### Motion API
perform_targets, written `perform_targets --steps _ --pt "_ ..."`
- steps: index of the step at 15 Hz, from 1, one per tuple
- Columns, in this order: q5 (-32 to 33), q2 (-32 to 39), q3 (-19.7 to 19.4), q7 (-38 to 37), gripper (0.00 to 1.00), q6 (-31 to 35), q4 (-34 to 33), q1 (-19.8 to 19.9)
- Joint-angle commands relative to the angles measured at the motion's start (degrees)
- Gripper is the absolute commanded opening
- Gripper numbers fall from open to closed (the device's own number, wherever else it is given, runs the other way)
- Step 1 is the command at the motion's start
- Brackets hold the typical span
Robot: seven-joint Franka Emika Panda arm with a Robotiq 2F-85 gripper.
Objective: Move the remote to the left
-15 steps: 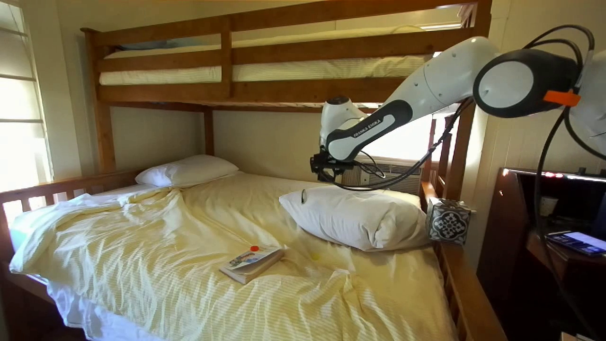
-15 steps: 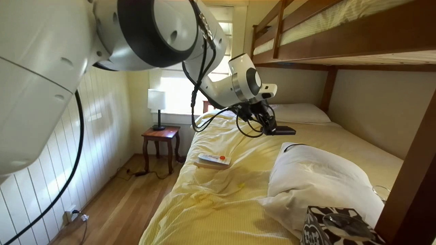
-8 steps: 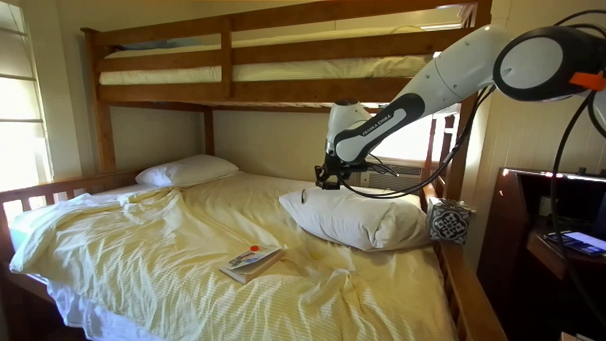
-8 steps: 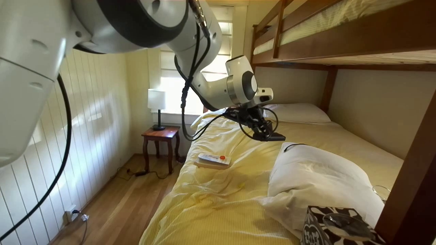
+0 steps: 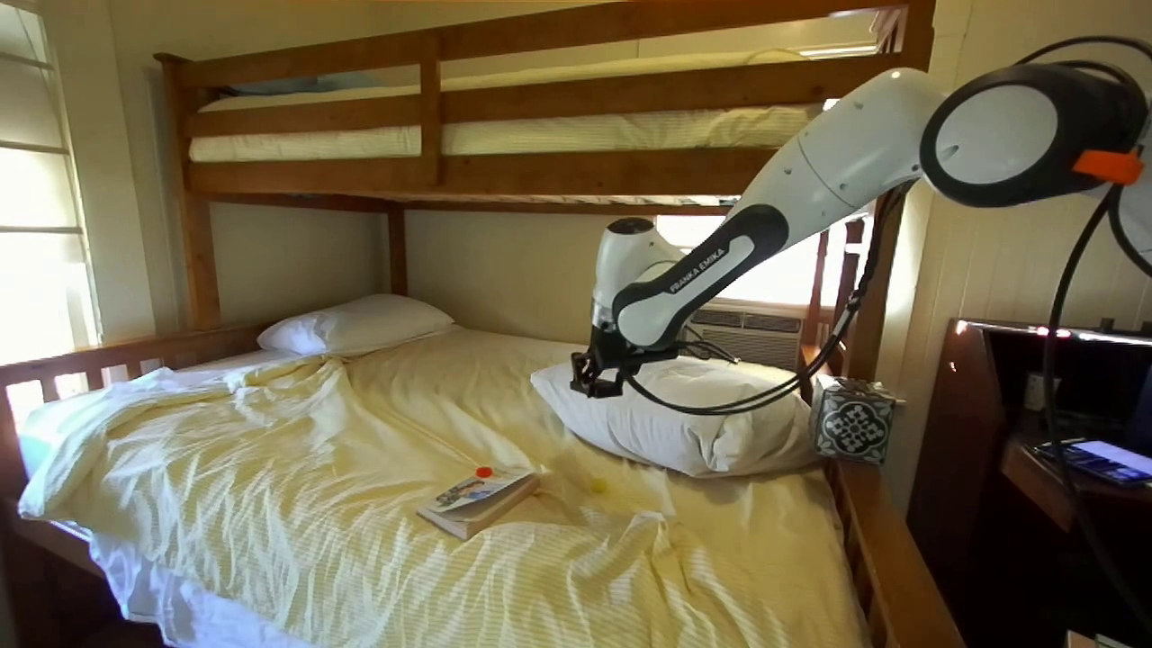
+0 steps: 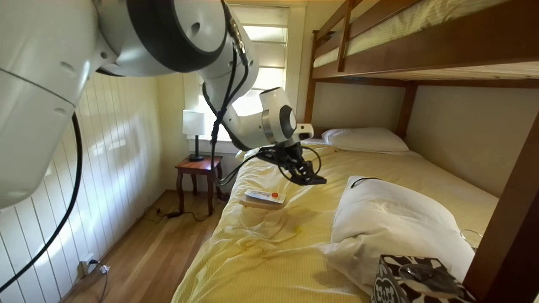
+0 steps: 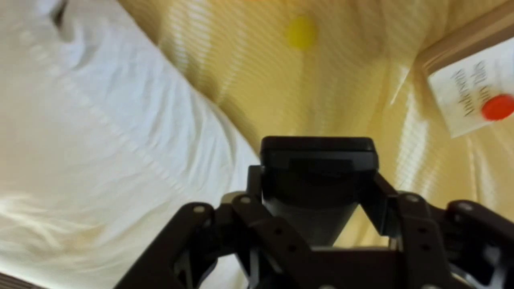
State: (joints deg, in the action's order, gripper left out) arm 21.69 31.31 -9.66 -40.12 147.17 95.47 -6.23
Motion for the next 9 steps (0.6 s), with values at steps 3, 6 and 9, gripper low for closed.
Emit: perform_targets --steps 3,6,9 --pt "-1.8 7.2 -0.1 3.1 0.36 10.5 0.0 -4.5" --pt "-8.2 9.0 3.9 10.9 0.36 15.3 -0.5 0.2" --pt "-9.2 9.8 18.7 23.8 0.36 18.2 -1.2 14.4"
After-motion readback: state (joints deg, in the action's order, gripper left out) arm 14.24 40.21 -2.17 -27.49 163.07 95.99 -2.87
